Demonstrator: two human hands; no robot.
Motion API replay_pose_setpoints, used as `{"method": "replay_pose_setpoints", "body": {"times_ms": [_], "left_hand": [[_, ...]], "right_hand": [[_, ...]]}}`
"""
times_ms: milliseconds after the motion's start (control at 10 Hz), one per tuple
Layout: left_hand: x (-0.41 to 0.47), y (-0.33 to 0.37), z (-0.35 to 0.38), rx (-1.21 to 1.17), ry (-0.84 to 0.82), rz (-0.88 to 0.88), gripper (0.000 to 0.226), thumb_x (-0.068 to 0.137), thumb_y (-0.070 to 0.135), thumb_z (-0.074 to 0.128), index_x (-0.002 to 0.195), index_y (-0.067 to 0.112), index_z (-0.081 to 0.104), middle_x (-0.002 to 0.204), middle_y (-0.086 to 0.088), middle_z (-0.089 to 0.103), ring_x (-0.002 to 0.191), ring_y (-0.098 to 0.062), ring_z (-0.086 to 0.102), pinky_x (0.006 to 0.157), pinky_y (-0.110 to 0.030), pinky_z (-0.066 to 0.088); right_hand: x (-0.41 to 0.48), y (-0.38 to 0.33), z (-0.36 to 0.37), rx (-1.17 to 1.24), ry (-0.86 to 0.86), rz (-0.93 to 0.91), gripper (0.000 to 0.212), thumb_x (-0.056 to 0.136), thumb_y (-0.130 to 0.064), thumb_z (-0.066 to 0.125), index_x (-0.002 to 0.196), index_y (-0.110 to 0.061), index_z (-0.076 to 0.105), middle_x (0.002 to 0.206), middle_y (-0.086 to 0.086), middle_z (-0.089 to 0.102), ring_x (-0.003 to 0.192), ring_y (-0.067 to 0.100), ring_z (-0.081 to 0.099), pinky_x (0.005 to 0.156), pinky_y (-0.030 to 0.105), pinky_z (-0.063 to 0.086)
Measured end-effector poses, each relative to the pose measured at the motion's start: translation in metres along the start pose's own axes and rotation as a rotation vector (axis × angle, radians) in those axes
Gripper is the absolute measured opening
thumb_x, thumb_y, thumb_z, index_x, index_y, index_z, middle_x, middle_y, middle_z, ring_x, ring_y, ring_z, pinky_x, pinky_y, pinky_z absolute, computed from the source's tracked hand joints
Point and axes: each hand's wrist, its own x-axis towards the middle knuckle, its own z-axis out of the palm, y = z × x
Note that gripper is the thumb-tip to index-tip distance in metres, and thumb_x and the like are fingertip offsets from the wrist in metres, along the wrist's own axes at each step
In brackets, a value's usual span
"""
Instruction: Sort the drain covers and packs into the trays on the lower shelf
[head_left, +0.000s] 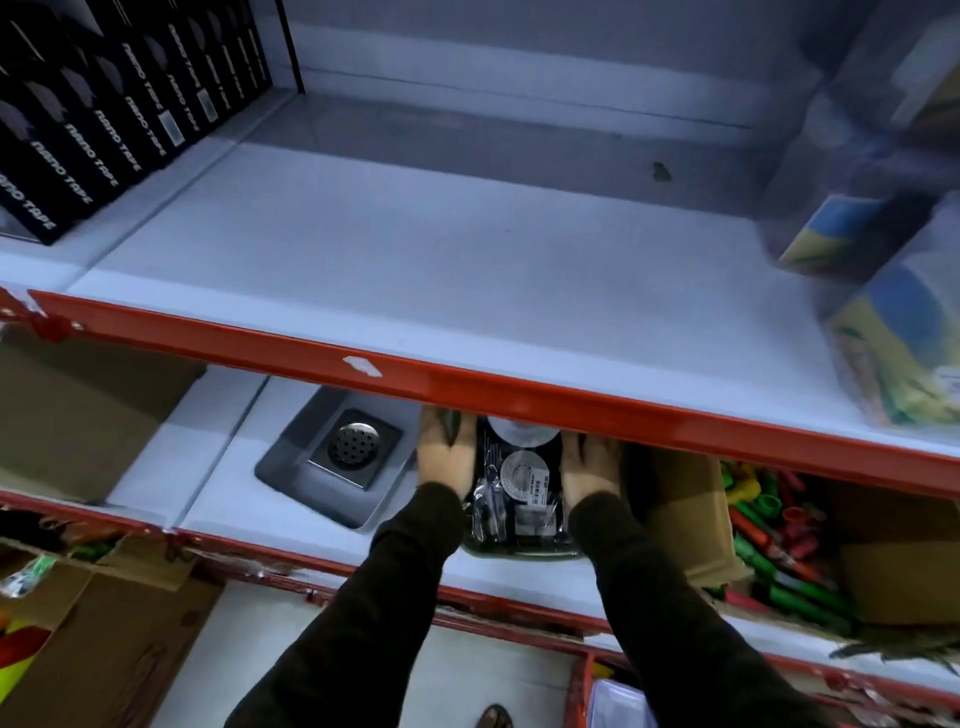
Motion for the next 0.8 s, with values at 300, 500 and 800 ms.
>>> {"method": "replay_pose_setpoints", "body": {"times_ms": [300,500,800], "left_hand": [[-0.047,-0.046,-0.144,1.456,-0.131,-0.034,0.089,0.082,0.065,-0.003,0.11,0.023,0.071,0.126,-0.004,0.066,0.138,-0.023,0.041,0.115,-0.063,-0.015],[-0.089,-0.039,-0.137,1.594,-0.378,0.086,0.051,0.087,0.031,0.042,0.136,0.025,0.051,0.135,0.003,0.057,0.135,-0.018,0.046,0.112,-0.069,-0.02],[-0.119,-0.028,-0.153,1.492,-0.468,0.241,0.055,0.087,0.022,0.05,0.14,0.034,0.045,0.148,0.005,0.045,0.143,-0.017,0.037,0.114,-0.066,-0.018]], "right_hand": [[-0.129,0.02,0.039,-0.798,-0.221,-0.5,0.063,0.085,-0.065,0.022,0.112,-0.03,0.066,0.113,-0.005,0.068,0.111,0.024,0.058,0.101,0.045,0.027],[-0.176,0.01,0.059,-0.852,-0.335,-0.405,0.064,0.08,-0.058,0.036,0.137,-0.031,0.049,0.138,-0.002,0.054,0.129,0.025,0.045,0.114,0.053,0.013],[-0.222,0.001,0.065,-0.78,-0.233,-0.384,0.056,0.087,-0.024,0.046,0.142,-0.026,0.041,0.147,0.0,0.048,0.136,0.022,0.041,0.12,0.052,0.01]]}}
